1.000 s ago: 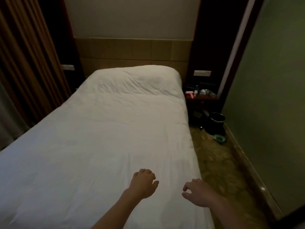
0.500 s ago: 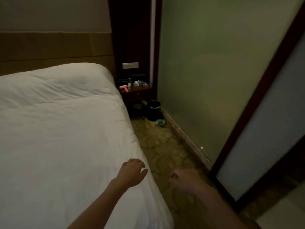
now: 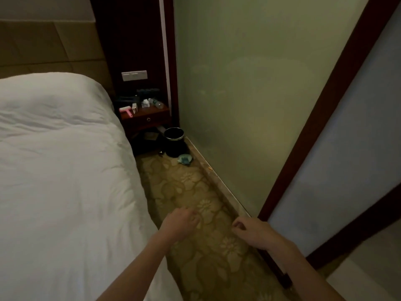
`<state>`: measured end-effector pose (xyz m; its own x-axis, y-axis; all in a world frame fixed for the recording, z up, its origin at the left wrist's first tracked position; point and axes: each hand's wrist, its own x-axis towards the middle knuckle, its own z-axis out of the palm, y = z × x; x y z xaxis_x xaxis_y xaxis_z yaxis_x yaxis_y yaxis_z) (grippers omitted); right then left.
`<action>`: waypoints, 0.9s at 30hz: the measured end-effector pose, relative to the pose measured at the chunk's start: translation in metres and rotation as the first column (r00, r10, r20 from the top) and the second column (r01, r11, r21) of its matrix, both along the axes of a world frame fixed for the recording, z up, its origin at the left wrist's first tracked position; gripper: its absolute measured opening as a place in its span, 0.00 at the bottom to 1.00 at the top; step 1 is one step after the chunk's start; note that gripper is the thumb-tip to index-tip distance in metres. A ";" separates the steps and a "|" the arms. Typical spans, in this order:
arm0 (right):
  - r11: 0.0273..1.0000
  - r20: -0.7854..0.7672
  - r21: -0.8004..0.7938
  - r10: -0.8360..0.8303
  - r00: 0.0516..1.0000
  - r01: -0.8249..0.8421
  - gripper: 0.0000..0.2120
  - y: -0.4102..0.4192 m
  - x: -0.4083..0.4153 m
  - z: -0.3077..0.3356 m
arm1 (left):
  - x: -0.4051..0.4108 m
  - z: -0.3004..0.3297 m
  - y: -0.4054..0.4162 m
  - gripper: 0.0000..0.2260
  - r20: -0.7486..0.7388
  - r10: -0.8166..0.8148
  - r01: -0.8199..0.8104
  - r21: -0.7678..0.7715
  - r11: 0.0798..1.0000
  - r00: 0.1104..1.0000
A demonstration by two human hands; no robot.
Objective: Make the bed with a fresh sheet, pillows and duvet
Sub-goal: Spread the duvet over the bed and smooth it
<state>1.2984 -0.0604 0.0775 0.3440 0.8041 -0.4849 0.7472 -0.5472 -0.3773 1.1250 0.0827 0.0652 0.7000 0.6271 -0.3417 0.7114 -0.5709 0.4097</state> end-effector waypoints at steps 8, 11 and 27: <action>0.998 -0.083 -0.004 0.058 0.995 -0.059 0.13 0.068 0.081 -0.020 | 0.060 0.006 0.052 0.18 0.030 0.155 -0.149 -0.151 0.977 0.987; 0.992 -0.085 -0.040 0.119 0.989 -0.123 0.05 0.109 0.111 -0.032 | 0.078 -0.004 0.085 0.18 0.030 0.244 -0.234 -0.185 0.954 0.969; 0.930 -0.222 0.084 0.367 0.904 -0.357 0.16 0.375 0.222 0.007 | 0.173 -0.007 0.270 0.10 0.203 0.666 -0.567 -0.384 0.729 0.718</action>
